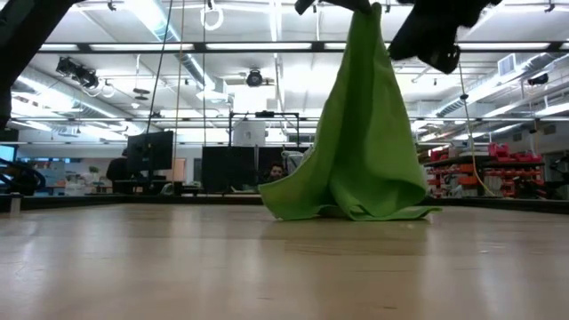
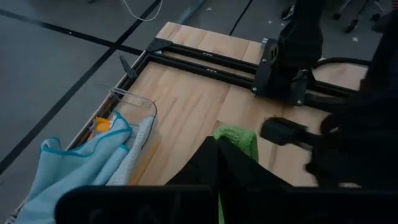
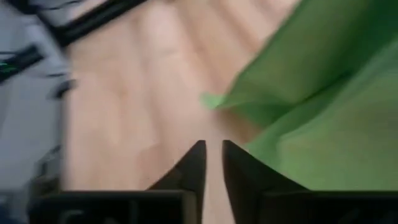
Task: Fold microfiber towels
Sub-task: Fold the green microfiber cloth
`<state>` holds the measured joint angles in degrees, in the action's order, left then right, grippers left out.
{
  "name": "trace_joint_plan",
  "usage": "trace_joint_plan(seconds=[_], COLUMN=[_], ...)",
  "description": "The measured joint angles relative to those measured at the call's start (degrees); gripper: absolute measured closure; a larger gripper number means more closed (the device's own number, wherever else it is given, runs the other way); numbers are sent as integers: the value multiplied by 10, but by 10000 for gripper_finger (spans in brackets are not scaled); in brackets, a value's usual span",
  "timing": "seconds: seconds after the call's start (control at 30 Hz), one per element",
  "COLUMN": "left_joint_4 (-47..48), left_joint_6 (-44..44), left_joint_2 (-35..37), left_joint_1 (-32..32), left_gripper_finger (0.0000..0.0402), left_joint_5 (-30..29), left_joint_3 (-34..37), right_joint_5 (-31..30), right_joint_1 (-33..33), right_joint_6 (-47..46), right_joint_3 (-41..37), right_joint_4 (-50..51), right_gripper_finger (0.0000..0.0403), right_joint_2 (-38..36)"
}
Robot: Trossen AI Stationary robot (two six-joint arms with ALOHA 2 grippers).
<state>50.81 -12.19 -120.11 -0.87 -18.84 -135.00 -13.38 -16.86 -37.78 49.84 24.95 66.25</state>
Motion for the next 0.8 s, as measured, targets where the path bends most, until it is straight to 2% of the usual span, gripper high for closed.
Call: trace_joint_plan(seconds=[0.1,0.2,0.47,0.8], left_joint_4=[-6,-23,-51,-52], left_joint_6=[0,-1,-7,-9], left_joint_2=[0,0,-1,-1], left_joint_1=[0,0,0,-1], left_gripper_finger=[399,398,399,399], left_joint_5=[8,23,37,36], left_joint_3=[0,0,0,0], right_joint_5=[-82,-145,-167,-228], right_joint_1=[1,1,9,-5], right_joint_6=[25,82,82,26], right_joint_3=[0,0,0,0], right_joint_4=[-1,-7,25,181], right_gripper_finger=[383,393,397,400], right_joint_2=[22,50,112,65])
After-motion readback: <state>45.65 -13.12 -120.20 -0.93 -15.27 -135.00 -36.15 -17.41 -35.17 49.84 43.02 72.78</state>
